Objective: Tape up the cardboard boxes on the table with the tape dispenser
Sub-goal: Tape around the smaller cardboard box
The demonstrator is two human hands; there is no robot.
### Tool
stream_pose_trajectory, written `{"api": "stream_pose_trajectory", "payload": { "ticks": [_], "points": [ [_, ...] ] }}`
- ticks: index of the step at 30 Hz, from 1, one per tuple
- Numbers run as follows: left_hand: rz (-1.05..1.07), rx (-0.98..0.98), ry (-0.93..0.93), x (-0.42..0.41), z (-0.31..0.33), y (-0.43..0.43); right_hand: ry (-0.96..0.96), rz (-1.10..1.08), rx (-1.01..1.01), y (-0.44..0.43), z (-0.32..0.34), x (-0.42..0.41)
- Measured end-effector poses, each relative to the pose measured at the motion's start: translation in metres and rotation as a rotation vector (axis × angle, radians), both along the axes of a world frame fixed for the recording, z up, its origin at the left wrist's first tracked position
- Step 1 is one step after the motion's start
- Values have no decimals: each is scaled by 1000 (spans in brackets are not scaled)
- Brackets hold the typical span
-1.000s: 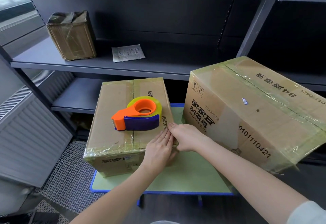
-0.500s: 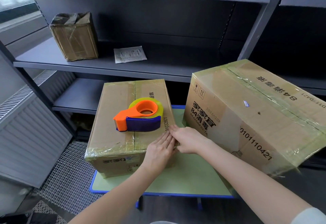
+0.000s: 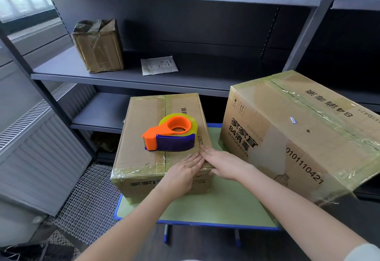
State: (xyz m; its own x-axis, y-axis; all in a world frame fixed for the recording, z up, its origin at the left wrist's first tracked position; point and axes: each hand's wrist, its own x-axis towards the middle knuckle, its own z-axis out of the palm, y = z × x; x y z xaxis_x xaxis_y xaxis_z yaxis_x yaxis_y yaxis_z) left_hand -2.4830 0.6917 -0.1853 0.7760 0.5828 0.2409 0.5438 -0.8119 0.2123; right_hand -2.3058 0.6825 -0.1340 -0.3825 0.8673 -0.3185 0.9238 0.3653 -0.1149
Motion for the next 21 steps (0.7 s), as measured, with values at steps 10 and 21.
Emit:
{"api": "stream_pose_trajectory", "payload": {
  "ticks": [10,21],
  "points": [
    [741,-69,-134,-111,-6,9,-43,61,287,-3,-7,-60],
    [1012,-581,-328,-125,4,9,115,-72,335,-1,-14,-169]
  ]
}}
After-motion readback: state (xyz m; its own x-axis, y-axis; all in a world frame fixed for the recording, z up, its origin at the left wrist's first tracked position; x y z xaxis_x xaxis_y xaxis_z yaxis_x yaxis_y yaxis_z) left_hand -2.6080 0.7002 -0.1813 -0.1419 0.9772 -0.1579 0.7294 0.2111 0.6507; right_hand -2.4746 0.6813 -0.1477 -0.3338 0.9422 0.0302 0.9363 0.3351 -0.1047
